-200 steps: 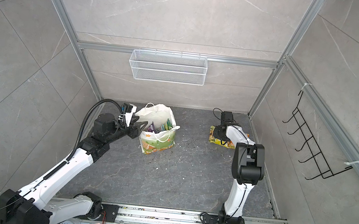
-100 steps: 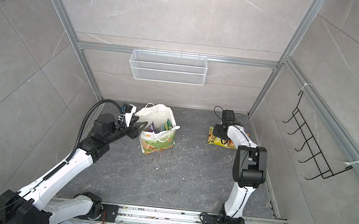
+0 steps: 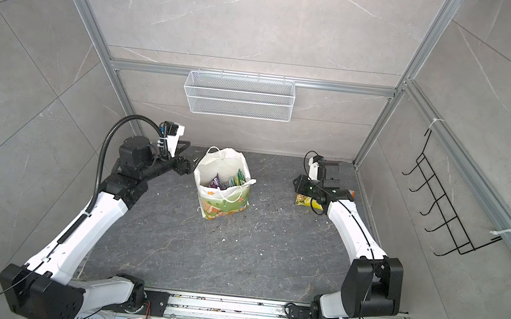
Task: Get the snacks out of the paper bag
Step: 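Raise the empty right gripper and move it back toward the bag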
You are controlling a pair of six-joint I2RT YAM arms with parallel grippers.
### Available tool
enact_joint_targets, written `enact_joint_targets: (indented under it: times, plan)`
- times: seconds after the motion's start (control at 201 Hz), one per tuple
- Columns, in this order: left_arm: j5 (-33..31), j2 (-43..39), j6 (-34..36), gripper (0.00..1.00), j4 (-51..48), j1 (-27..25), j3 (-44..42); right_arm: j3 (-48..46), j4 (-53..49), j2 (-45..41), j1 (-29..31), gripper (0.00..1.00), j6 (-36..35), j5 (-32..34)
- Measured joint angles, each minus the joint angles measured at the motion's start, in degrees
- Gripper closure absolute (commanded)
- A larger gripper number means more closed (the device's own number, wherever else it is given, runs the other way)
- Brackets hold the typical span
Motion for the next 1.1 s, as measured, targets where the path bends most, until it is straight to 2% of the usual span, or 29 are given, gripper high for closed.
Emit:
enact_joint_targets:
  times: [0.229,0.443,0.647,0.766,0.946,1.05,1.1]
  plan:
    - [4.28,12.0,9.01,0.16,-13.2,0.39,13.99,-9.09,5.79,-4.63,1.68,0.61,-0.04,-4.42]
    - [5.09,18.58,17.86,0.13,-22.45,0.42,19.61,-12.07,8.04,-7.76,3.76,0.6,-1.55,-5.95]
    - [3.98,25.4,22.25,0.14,-27.08,0.42,26.18,-13.38,9.42,-8.24,3.76,0.6,-1.51,-7.06]
    - [2.08,30.12,23.45,0.18,-28.28,0.42,29.94,-13.38,10.91,-8.22,3.76,0.61,-1.46,-8.15]
    - [0.74,35.15,24.79,0.3,-30.45,0.39,33.16,-13.4,11.74,-8.0,3.91,0.61,-1.49,-8.76]
    - [0.79,36.52,25.49,0.4,-31.12,0.22,33.55,-13.4,11.74,-7.76,4.09,0.61,-1.49,-9.18]
    - [0.81,36.89,25.75,0.48,-31.39,0.02,33.57,-13.4,11.72,-7.61,4.44,0.61,-1.51,-9.33]
